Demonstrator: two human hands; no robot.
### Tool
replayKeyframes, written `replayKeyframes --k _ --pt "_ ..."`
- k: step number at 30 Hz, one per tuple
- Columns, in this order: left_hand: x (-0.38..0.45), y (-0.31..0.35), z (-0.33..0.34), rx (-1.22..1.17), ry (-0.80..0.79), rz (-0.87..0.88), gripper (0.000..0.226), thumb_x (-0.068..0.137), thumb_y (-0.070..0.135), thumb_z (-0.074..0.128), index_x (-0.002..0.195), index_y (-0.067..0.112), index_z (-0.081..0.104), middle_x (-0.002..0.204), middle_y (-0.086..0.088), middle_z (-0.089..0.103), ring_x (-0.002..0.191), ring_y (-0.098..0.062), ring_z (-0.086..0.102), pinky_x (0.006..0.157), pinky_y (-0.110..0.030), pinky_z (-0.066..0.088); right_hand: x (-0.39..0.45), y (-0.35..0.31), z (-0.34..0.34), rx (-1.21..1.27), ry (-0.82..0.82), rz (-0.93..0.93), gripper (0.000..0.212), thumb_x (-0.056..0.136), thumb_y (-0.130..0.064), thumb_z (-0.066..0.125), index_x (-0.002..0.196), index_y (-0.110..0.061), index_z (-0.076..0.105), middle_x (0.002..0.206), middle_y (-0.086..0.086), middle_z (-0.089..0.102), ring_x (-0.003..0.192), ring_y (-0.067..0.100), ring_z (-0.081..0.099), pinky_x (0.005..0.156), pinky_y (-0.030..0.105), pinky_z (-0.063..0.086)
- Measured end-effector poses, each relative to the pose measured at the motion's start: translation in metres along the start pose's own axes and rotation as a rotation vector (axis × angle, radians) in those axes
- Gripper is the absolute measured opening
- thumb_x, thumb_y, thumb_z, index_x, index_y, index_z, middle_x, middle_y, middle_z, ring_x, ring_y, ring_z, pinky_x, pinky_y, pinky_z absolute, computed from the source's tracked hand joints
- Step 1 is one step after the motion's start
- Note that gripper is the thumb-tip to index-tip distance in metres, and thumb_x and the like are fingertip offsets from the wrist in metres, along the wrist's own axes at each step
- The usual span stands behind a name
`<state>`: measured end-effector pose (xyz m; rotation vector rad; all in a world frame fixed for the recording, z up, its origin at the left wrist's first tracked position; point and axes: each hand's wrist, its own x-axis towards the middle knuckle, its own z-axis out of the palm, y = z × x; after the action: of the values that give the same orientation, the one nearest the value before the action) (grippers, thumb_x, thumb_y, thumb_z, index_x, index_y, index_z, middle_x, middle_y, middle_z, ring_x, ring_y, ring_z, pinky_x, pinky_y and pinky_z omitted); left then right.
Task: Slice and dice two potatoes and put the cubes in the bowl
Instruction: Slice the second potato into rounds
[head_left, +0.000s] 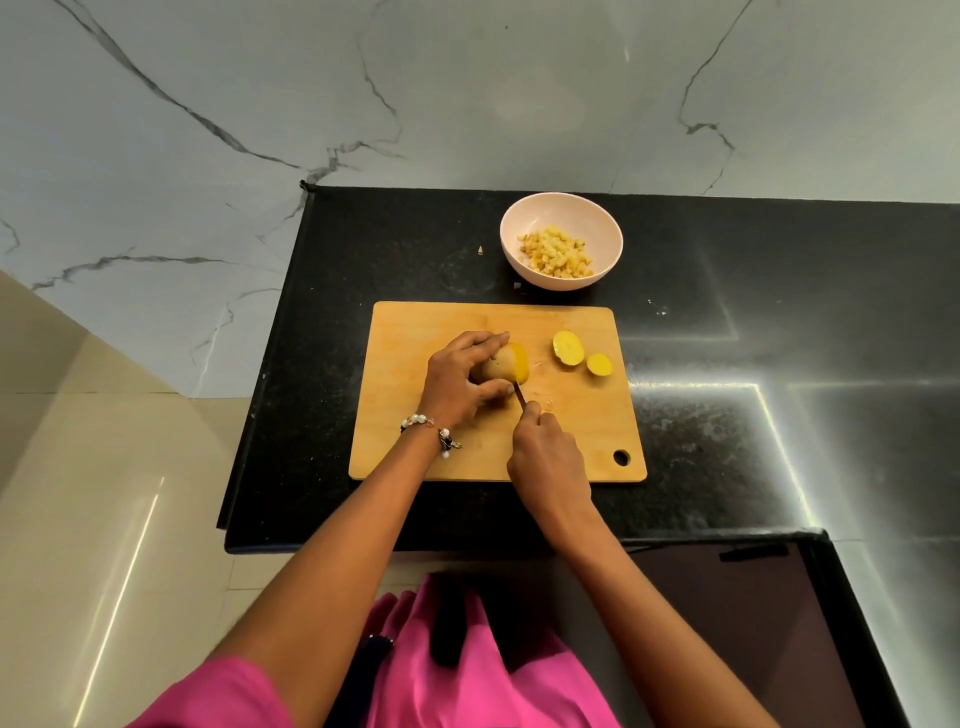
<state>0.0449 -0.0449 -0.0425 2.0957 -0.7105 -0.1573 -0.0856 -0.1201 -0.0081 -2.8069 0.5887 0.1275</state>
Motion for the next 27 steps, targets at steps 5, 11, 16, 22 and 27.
replayKeyframes --k 5,11,16,22,27 --pt "-0.001 0.003 -0.001 -0.013 0.004 -0.018 0.066 0.065 0.018 0.083 0.127 0.018 0.059 0.124 0.001 0.059 0.111 -0.008 0.051 0.092 -0.001 0.032 0.010 0.023 -0.007 -0.060 0.016 0.010 0.041 0.097 -0.005 0.029 0.137 -0.001 0.031 0.115 0.018 0.053 0.095 0.039 0.058 0.071 0.041 0.044" --pt "-0.003 0.002 0.000 -0.018 0.018 -0.020 0.067 0.066 0.019 0.083 0.127 0.017 0.058 0.125 0.000 0.059 0.113 -0.008 0.051 0.094 -0.002 0.031 0.034 0.053 -0.016 0.284 0.068 0.083 0.016 0.093 -0.007 0.045 0.098 0.000 0.058 0.086 0.021 0.063 0.075 0.037 0.055 0.058 0.034 0.035" --pt "-0.004 0.002 0.000 -0.009 0.034 -0.016 0.066 0.066 0.020 0.083 0.127 0.016 0.058 0.126 -0.002 0.060 0.114 -0.007 0.050 0.094 0.001 0.028 0.028 0.046 -0.024 0.637 0.142 0.162 0.024 0.095 -0.019 0.049 0.077 -0.005 0.057 0.065 0.015 0.061 0.061 0.039 0.054 0.053 0.050 0.048" --pt "-0.003 0.000 -0.001 0.006 0.001 0.000 0.066 0.070 0.018 0.080 0.130 0.014 0.054 0.128 -0.005 0.057 0.114 -0.008 0.048 0.092 0.000 0.029 0.015 0.017 -0.039 0.397 0.104 -0.006 0.017 0.095 -0.012 0.047 0.096 -0.001 0.061 0.083 0.020 0.065 0.074 0.037 0.055 0.056 0.032 0.027" --pt "-0.002 -0.001 0.000 0.011 -0.011 0.006 0.065 0.071 0.019 0.079 0.131 0.012 0.053 0.129 -0.005 0.056 0.115 -0.009 0.047 0.091 0.002 0.027 0.012 0.005 -0.034 0.240 0.063 0.017 0.021 0.095 -0.011 0.043 0.112 -0.006 0.055 0.098 0.018 0.064 0.085 0.036 0.058 0.060 0.031 0.033"
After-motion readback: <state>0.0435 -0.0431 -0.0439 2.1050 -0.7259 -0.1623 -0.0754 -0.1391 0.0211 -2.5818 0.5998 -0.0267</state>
